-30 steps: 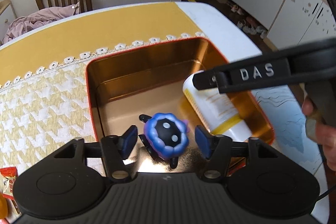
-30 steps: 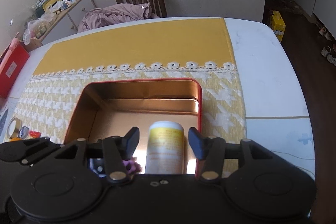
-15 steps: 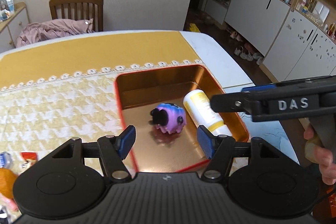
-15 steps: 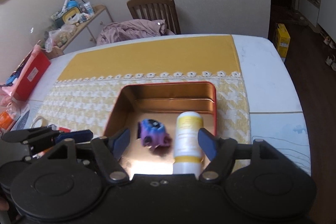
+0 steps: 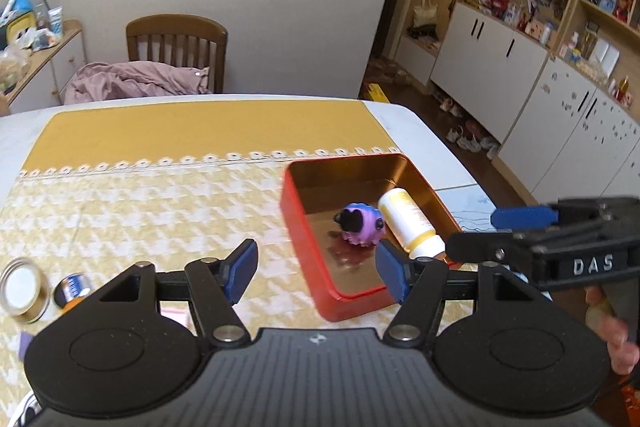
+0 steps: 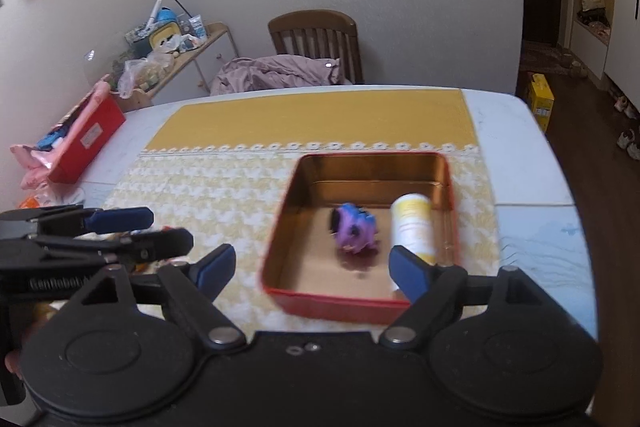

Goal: Organize rigid objects
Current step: 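Open both tools to drop the plush toy and bottle into the tin, then move the left tool to the white sunglasses and the right tool to the green pushpin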

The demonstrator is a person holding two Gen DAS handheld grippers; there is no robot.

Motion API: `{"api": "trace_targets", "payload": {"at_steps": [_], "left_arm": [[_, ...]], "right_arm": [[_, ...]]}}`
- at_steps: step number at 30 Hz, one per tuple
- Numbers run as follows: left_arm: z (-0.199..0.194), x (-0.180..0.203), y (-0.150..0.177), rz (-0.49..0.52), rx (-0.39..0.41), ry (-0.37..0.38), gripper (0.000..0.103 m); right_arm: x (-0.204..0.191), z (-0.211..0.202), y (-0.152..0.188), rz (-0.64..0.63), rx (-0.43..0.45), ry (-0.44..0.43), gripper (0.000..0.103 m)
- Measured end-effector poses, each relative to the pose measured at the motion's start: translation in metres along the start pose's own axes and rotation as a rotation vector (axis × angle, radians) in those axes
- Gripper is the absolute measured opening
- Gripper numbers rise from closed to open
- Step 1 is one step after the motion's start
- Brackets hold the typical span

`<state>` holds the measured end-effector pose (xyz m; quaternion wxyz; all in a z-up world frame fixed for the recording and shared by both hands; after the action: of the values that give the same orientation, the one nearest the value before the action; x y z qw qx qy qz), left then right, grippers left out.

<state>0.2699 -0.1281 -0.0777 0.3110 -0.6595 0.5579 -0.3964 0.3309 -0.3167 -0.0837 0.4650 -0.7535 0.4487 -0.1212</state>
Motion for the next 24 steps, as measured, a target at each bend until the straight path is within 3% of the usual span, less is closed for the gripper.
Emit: {"api": "trace_targets", "payload": {"at_steps": [1,4,10,20,24], "left_arm": [[-0.006,-0.006,0.0,-0.002,0.006,-0.005,0.076],[-0.025,-0.028,0.005,-0.008,0.011,-0.029,0.079],[-0.059,-0.086,0.02,-0.01,-0.015,-0.066,0.079],[-0.111,-0.188,0.053,-0.044,-0.033,-0.112,0.079],[-0.121,-0.217,0.076,-0.048,-0.054,-0.134,0.079]], "right_arm": [[-0.006,-0.002,0.002,0.007,0.002,-0.007,0.089],[-0.024,-0.004,0.01,0.008,0.009,-0.024,0.099],[-0.075,-0.001,0.026,-0.035,0.013,-0.063,0.103],[-0.148,0.023,0.06,-0.117,-0.002,-0.072,0.102],[-0.171,0.043,0.077,-0.153,-0.031,-0.063,0.097]]}}
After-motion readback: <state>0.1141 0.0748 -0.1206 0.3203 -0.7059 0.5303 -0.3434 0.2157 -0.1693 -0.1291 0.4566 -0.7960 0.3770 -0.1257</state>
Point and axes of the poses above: each gripper's, at about its wrist camera, not at the fingertips, and z roughly the way its jaws point, x to its right, y to its underside, the point moved 5 cm from there along z, roughly the way its jaws point, and after that the axes turned 13 degrees about x, right-handed, at the moved point
